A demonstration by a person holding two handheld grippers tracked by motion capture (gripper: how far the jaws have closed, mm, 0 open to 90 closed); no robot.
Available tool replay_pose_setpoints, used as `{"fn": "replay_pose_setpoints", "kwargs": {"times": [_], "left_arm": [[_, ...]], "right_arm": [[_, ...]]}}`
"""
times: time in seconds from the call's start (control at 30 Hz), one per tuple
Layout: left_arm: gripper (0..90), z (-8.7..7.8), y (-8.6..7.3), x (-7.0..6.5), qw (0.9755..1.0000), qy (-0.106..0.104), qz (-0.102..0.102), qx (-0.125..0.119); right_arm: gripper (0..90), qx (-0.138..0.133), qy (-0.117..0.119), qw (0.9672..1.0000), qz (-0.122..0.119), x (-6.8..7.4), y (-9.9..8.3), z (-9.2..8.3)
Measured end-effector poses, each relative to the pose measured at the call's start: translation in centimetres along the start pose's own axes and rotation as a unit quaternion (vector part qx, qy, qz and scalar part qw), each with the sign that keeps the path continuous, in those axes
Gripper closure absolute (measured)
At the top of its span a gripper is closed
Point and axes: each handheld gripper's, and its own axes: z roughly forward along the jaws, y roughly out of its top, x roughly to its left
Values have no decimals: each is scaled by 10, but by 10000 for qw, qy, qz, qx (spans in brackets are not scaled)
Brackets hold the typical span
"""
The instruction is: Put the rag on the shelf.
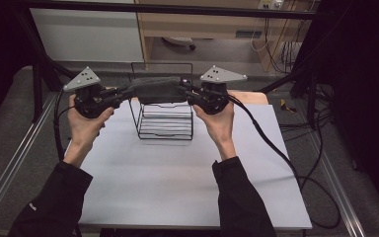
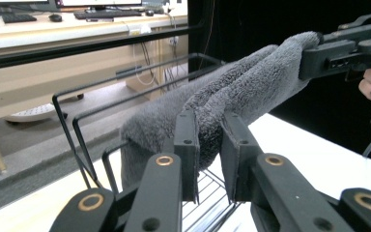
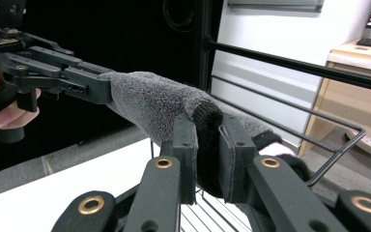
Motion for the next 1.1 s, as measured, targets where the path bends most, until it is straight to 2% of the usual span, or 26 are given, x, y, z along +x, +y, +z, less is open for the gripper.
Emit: {"fn": "replay_pose_setpoints", "kwargs": {"times": [0.17,0.27,0.37,0.53,0.63,0.73,0.83,1.1], "left_arm": [[754,-2,0,-1,9999,-46,-32,146],[722,-6,6,1,9997,-66,-157,201],[712,-9,15,1,9996,-21,-184,230],[751,-12,30,2,9997,7,-239,113],[801,-7,34,3,9994,29,-268,222],[854,4,31,5,9981,-15,-370,495],[892,12,24,5,9969,-131,-444,641],[897,18,8,0,9952,-210,-387,879]], "right_arm": [[797,50,57,10000,-14,-1,-6,0],[796,60,78,9999,-20,-2,-10,0],[795,53,72,9999,-53,-1,-11,0],[792,75,53,9999,-108,0,-12,0],[790,100,66,9998,-131,0,-14,1],[785,91,85,9999,-116,-1,-16,1],[772,111,102,9998,-125,0,-17,1],[684,218,182,9995,-163,2,-19,0]]}}
